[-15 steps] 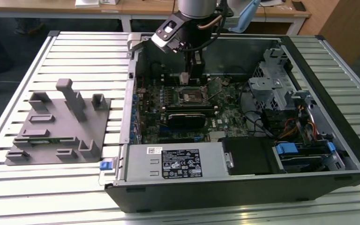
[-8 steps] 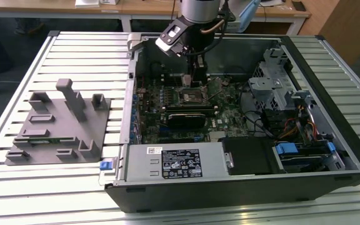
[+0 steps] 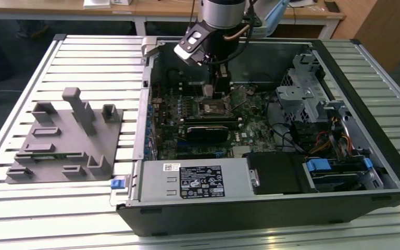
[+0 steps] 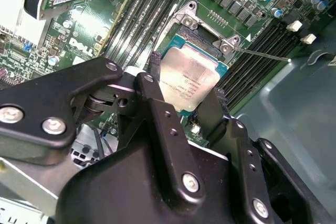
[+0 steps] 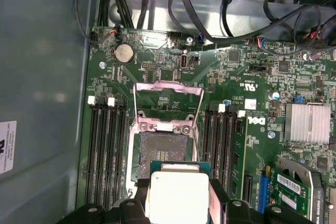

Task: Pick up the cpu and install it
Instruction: 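Place the cpu into insertion slot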

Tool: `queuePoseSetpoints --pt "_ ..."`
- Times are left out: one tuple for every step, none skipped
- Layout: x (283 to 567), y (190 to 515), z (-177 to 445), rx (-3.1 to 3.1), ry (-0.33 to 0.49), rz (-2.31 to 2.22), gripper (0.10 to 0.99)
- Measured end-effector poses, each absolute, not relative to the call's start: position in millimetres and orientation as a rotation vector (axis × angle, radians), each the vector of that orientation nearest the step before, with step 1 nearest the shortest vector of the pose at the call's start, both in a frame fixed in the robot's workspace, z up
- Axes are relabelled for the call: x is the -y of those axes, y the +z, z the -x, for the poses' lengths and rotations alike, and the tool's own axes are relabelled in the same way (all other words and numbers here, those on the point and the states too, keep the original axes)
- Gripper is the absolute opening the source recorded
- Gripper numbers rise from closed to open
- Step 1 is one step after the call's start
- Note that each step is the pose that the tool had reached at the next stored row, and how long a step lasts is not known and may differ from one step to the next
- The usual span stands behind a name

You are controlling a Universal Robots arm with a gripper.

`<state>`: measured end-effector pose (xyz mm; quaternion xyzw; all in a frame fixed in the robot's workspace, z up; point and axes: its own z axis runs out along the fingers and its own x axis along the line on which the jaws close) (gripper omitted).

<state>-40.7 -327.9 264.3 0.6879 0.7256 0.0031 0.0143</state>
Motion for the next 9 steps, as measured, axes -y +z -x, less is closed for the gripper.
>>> queuePoseSetpoints --pt "328.0 263.9 40.6 -2.259 0.010 -2.142 0.529" --pt "328.0 263.5 40.6 -2.259 0.010 -2.142 0.529" --pt "328.0 263.1 40.6 -2.259 0.010 -2.142 0.529" --pt "327.9 262.6 40.6 -2.259 0.010 -2.142 0.529" --pt "327.9 262.1 40.6 -2.259 0.010 -2.142 0.529" --pt "328.0 261.6 40.7 -2.259 0.010 -2.142 0.529" --pt "327.9 261.0 40.7 -2.259 0.010 -2.142 0.529" --pt "327.9 260.5 40.6 -2.258 0.010 -2.142 0.529" --pt "327.8 260.0 40.6 -2.258 0.010 -2.143 0.529"
